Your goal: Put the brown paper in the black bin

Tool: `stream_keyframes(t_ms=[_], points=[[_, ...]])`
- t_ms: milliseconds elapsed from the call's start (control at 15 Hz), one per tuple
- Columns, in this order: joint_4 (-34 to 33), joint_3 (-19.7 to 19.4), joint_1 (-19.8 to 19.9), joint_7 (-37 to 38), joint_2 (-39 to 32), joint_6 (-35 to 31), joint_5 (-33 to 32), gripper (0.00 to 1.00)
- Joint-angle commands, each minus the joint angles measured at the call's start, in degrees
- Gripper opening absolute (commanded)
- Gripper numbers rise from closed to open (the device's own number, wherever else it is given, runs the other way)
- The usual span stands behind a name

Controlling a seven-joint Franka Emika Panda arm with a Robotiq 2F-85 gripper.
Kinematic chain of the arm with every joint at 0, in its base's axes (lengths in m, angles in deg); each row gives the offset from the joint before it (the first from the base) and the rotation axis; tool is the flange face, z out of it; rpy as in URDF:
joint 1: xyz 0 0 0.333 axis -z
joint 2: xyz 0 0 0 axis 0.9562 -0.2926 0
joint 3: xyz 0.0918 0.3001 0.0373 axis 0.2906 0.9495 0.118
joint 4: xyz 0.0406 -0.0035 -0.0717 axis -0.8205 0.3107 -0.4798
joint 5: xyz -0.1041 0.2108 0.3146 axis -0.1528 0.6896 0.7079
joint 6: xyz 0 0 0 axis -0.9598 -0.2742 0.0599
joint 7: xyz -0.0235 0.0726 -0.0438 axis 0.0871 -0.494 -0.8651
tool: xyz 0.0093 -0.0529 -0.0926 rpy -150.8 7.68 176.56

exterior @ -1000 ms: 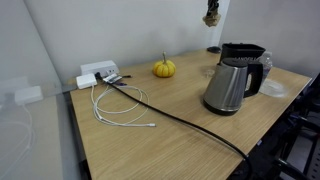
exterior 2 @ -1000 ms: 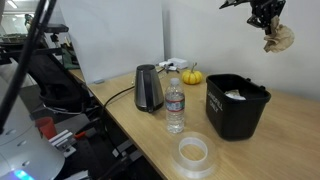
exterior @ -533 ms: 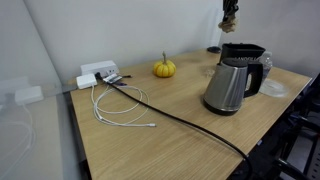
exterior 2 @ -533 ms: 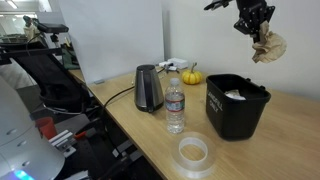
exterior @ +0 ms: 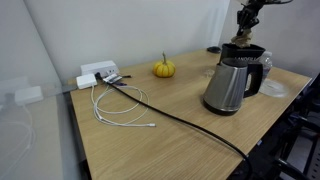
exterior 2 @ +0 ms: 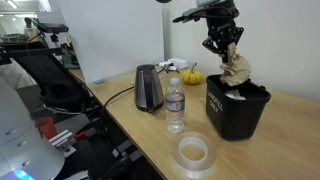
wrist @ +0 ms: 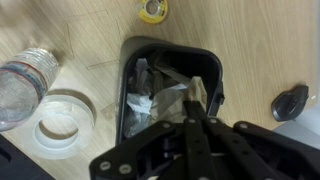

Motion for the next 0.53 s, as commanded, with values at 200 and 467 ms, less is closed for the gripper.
stream_keyframes(t_ms=[200, 467], points=[[3.31, 2.90, 3.96, -4.76, -1.52, -12.16, 9.08, 0.00], [3.58, 4.18, 4.18, -11.47, -2.17, -11.57, 15.78, 0.00]])
